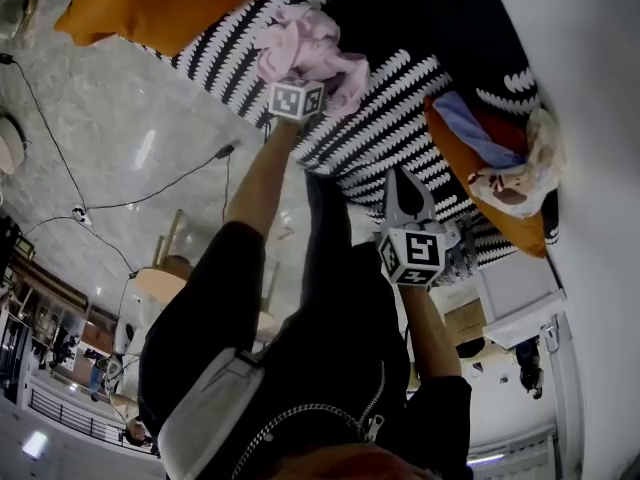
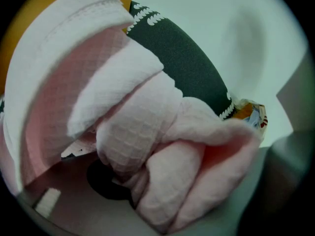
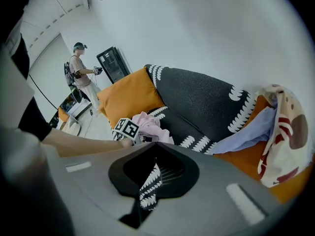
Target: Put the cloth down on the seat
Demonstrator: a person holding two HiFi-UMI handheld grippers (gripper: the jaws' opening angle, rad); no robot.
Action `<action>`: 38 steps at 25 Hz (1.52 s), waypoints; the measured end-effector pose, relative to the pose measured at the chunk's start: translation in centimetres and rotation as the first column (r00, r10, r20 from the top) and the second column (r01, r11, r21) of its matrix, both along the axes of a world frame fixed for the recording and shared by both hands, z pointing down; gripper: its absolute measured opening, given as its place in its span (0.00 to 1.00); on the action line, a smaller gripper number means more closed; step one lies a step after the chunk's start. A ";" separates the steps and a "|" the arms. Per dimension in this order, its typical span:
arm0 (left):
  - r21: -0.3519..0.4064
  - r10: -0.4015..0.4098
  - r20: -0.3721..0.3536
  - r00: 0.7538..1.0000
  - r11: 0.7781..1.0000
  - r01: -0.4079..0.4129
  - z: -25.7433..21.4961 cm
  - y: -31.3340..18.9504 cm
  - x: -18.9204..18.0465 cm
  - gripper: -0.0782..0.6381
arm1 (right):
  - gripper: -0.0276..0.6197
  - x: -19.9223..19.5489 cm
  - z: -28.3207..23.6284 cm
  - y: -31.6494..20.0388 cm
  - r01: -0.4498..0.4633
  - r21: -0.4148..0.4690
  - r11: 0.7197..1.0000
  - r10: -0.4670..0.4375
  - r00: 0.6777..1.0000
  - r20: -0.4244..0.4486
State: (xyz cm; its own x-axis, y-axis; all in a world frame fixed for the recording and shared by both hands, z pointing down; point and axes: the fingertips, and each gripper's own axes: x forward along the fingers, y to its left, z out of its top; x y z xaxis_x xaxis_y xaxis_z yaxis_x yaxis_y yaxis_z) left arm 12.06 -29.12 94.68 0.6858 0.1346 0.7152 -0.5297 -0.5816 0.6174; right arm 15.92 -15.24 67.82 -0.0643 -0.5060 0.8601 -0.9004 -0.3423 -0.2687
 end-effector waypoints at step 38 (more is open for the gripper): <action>-0.052 -0.008 0.025 1.000 0.999 0.010 -0.4 1.6 -3.3 0.70 | 0.05 -1.7 -1.2 2.8 -0.010 0.055 0.998 0.012 1.000 -0.024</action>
